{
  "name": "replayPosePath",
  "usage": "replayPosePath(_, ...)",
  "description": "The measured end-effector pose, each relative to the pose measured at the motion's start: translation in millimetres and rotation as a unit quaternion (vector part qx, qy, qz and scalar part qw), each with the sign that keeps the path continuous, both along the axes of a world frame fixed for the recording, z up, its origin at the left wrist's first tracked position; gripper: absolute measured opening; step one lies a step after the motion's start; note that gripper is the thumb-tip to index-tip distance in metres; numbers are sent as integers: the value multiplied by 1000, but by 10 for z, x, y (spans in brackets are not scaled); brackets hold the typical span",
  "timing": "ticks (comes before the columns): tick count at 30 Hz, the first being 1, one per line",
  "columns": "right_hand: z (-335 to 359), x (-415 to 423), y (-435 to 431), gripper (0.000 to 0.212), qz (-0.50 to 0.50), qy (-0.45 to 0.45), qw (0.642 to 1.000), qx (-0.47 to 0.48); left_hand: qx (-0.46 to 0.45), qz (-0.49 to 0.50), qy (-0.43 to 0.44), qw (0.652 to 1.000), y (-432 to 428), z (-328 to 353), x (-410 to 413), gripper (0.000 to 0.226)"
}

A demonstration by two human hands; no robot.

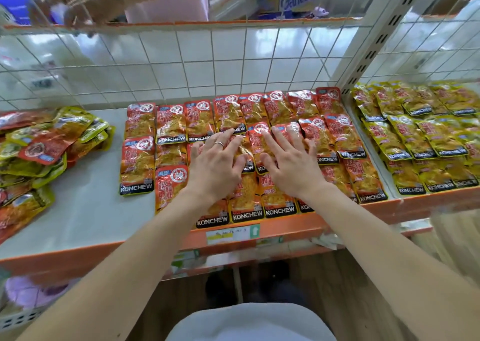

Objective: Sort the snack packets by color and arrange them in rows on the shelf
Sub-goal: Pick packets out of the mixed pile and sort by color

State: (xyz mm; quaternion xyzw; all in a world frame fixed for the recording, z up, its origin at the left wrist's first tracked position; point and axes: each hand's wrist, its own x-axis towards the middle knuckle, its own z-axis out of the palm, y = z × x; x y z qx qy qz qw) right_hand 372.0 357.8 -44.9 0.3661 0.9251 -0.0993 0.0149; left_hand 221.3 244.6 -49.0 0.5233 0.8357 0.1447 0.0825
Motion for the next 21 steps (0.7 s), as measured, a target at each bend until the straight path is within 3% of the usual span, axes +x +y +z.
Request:
replayPosePath(7, 115, 197, -157, 59, 0, 67, 998, 7, 56, -3, 7, 998, -177, 173, 130, 53)
replayPosePath(21, 718, 324, -443, 59, 122, 143, 982, 9, 23, 138, 68, 988, -829, 588, 392, 66)
